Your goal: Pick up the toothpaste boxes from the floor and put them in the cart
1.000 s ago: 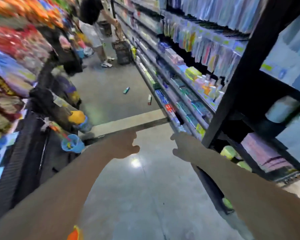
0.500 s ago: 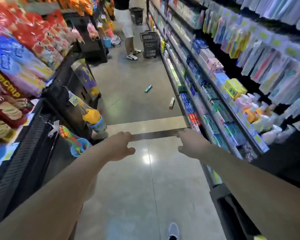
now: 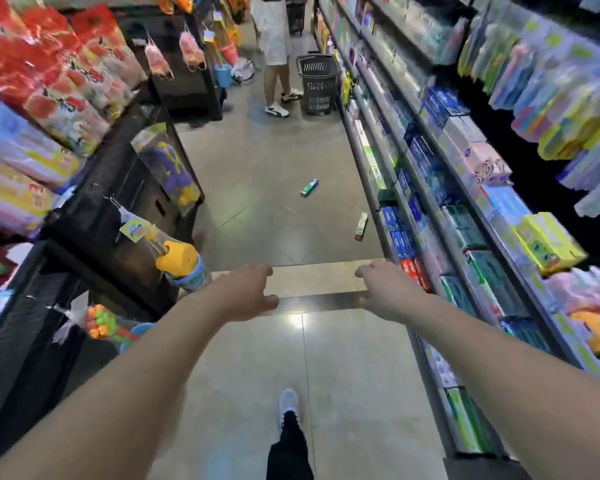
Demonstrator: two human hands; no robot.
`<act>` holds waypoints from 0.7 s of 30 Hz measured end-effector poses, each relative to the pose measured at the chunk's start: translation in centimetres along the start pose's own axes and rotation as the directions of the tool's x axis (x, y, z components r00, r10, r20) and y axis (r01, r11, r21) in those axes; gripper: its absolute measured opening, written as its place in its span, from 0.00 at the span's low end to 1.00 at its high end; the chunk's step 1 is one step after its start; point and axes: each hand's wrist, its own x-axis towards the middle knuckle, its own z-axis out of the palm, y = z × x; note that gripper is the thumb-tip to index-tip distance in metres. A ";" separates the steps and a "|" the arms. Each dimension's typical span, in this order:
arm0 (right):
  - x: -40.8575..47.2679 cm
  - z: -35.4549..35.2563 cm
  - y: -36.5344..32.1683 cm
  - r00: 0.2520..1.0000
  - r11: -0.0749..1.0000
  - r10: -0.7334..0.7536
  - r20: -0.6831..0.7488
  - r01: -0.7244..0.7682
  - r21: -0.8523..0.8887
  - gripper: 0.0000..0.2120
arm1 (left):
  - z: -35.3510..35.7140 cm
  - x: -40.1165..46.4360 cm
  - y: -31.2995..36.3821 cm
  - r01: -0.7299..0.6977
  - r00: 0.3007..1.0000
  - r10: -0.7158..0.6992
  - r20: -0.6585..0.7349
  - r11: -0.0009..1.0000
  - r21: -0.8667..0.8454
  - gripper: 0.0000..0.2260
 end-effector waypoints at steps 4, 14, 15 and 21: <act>8.5 -3.2 -0.7 0.999 0.999 0.035 0.035 -0.034 -0.014 0.27 | -5.0 8.3 -2.6 -0.062 0.998 0.061 0.021 0.998 0.023 0.26; 26.4 -8.9 1.9 0.993 0.995 0.100 0.062 -0.099 -0.026 0.25 | -14.9 27.4 -6.1 -0.112 0.992 0.110 0.063 0.993 0.034 0.27; 28.3 -9.3 2.5 0.992 0.995 0.102 0.069 -0.101 -0.026 0.25 | -15.5 29.5 -6.1 -0.116 0.991 0.113 0.065 0.993 0.031 0.27; 41.3 -11.4 7.5 0.988 0.994 0.105 0.115 -0.103 -0.024 0.25 | -19.6 43.9 -5.1 -0.107 0.989 0.101 0.104 0.993 0.049 0.28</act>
